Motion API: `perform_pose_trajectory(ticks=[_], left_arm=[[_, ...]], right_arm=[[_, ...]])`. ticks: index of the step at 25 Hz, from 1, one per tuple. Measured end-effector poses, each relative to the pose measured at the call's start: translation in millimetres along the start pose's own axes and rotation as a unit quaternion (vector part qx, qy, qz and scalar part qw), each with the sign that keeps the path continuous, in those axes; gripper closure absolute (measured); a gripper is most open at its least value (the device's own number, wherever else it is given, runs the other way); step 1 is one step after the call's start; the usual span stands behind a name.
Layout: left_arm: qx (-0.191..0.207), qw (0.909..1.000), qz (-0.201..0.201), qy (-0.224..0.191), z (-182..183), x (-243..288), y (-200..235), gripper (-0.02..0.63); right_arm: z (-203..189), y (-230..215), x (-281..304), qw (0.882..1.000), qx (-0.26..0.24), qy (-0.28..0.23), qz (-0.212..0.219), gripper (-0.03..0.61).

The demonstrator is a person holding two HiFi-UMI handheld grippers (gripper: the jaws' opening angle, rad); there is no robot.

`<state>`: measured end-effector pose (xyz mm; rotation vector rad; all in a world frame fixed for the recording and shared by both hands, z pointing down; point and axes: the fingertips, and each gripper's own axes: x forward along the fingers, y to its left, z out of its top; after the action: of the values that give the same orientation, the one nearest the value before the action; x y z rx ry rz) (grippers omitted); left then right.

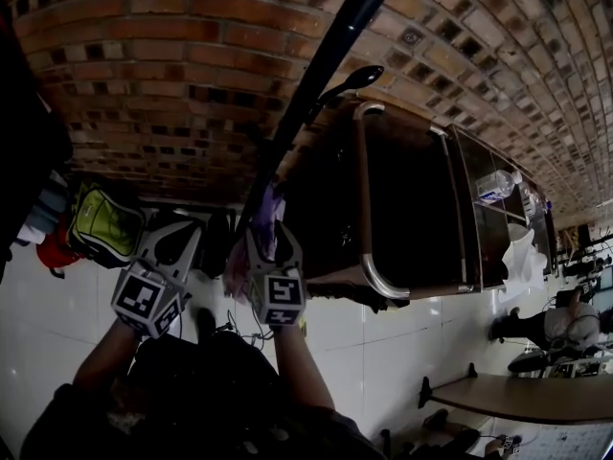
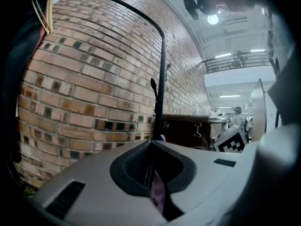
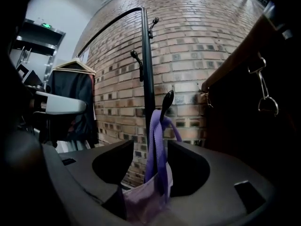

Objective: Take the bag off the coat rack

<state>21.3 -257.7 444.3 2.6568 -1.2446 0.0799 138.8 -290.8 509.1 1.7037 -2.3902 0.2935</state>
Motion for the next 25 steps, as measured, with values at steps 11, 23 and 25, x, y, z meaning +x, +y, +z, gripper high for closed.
perform_pose_trajectory(ticks=[11,23,25], left_arm=[[-0.01,0.9999,0.001,0.01,-7.9,29.4,-3.0,0.588],[-0.015,0.9997,0.001,0.019,-14.7,34.6,-2.3,0.586],[-0.015,0.9997,-0.001,0.02,-14.9,35.1,-3.1,0.588]], right_arm=[[-21.5,-11.0,33.6,1.0,-0.019,0.02,0.009,0.351],[-29.7,-11.4,46.3,0.998,-0.053,0.034,0.0,0.407],[-29.6,-11.9,46.6,0.998,-0.059,0.037,-0.004,0.437]])
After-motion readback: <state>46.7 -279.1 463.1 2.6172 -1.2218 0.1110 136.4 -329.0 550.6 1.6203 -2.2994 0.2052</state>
